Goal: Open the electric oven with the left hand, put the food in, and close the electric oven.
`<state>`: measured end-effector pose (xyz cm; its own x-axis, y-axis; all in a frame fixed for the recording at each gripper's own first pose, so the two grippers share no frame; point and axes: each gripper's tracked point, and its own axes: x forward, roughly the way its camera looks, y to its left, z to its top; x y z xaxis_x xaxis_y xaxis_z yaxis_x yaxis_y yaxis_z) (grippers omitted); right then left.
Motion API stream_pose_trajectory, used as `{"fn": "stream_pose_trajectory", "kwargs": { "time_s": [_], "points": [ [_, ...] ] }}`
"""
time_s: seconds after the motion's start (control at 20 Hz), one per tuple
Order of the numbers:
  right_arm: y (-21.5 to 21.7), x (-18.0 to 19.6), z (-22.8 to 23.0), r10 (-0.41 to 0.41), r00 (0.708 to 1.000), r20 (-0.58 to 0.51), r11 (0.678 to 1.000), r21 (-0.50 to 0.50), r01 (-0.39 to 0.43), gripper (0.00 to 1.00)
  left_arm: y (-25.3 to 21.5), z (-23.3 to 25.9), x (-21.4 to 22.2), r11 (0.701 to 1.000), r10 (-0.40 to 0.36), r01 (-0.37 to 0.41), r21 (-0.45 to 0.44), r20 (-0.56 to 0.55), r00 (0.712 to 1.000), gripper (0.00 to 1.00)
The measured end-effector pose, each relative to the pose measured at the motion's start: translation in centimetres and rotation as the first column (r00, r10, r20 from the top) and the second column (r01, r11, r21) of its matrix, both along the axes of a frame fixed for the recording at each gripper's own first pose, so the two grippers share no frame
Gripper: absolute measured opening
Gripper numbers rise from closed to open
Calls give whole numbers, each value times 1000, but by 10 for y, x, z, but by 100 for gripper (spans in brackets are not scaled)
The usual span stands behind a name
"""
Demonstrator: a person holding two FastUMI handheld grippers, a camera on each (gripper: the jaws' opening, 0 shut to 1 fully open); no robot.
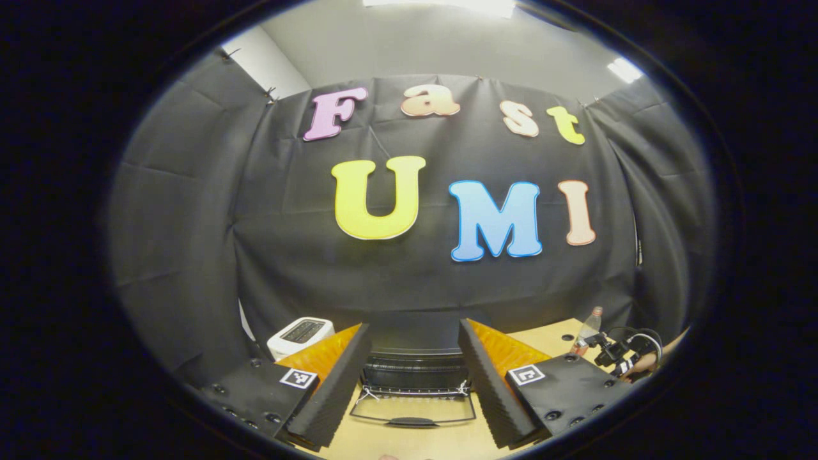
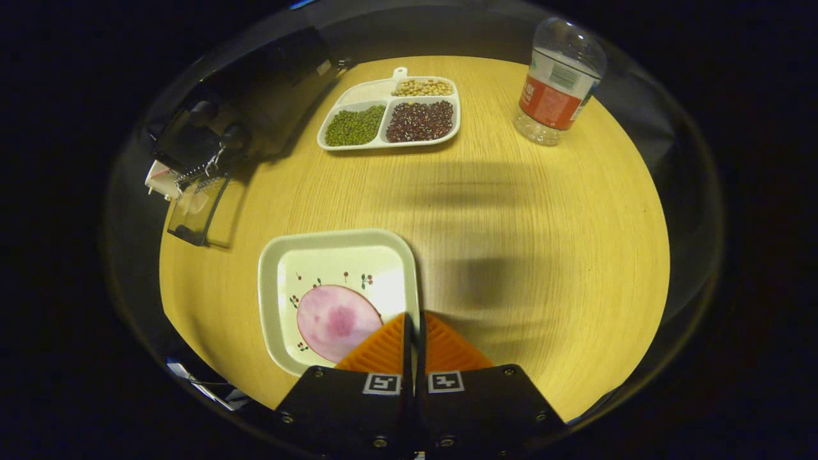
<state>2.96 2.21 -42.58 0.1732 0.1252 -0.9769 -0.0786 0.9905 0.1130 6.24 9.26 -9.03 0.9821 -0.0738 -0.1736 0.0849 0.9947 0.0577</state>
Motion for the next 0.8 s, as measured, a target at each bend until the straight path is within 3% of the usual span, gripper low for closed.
{"fn": "stream_pose_trajectory", "kwargs": {
  "time_s": [0.1,0.2,0.35,0.45,0.65,0.8],
  "points": [
    [2,-11,-5,-5,1000,-26,998,68,7,1,-2,2,-1,1000,1,-1,14,4,1000,93],
    [12,-19,-9,-72,994,-79,975,202,87,1,-2,4,1,1000,12,-12,21,4,1000,96],
    [22,-30,-7,-184,971,-154,887,399,232,0,-3,1,2,999,36,-36,20,-11,999,89],
    [24,-32,-6,-223,958,-178,836,471,282,0,-2,-2,1,998,54,-54,29,-22,998,93],
    [29,-31,2,-250,954,-168,743,599,300,1,-1,-6,0,995,91,-89,44,-47,995,96],
    [37,-27,21,-284,946,-158,650,693,311,0,-2,1,1,993,114,-112,35,-43,993,96]
  ]
}}
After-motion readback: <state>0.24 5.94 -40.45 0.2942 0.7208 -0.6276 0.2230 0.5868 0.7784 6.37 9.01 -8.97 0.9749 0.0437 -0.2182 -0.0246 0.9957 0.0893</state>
